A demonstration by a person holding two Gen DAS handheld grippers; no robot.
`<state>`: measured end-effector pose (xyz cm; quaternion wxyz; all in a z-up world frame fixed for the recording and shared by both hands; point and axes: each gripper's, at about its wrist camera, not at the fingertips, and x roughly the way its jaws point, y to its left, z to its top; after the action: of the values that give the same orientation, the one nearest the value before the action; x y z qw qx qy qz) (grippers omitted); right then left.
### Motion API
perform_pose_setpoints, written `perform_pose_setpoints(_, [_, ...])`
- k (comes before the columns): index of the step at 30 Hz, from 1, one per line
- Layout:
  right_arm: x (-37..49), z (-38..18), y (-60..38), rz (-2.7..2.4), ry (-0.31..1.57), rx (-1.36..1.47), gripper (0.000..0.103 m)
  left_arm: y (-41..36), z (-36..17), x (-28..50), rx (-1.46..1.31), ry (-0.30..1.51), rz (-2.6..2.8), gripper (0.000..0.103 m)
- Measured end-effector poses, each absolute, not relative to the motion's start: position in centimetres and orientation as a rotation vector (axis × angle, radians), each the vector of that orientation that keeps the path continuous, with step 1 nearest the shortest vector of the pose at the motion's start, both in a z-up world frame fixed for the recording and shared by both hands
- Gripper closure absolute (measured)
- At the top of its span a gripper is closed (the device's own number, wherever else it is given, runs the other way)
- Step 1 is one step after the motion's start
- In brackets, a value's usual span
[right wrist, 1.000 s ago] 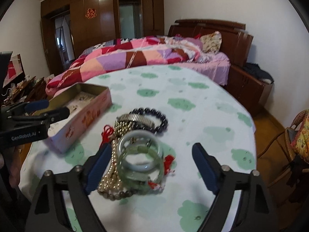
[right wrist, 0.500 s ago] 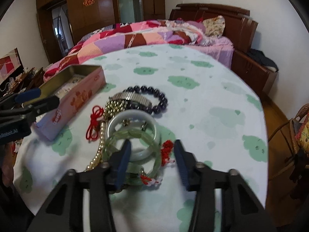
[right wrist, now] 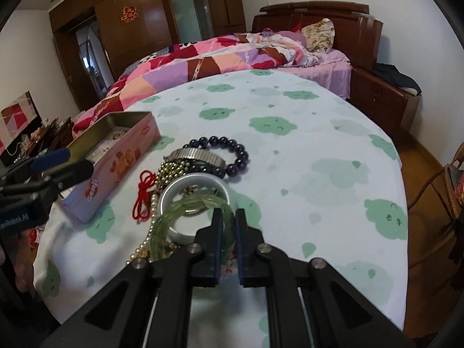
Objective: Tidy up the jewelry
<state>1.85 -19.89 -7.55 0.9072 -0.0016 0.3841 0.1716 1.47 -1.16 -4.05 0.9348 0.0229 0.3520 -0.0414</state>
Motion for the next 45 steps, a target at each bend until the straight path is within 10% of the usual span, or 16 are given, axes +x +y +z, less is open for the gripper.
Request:
perform_pose_setpoints(7, [1.9, -6.7, -20.2, 0.357, 0.767, 0.014, 0.093, -1.6, -4.6, 1.8, 0.037, 0.734, -0.121, 0.024])
perform_pose_setpoints(20, [1.7, -6.6, -19.9, 0.363, 0.756, -0.003, 0.093, -5.4, -7.9, 4.9, 0.117, 0.839, -0.211, 0.063])
perform_pose_setpoints(24, [1.6, -6.5, -19.7, 0.366, 0.745, -0.012, 0.093, -5.0, -7.9, 4.9, 0.1, 0.843, -0.235, 0.103])
perform_pose_setpoints(45, [1.0, -5.1, -19.7, 0.373, 0.686, -0.012, 0.093, -2.6, -1.4, 1.3, -0.004, 0.656, -0.29, 0.103])
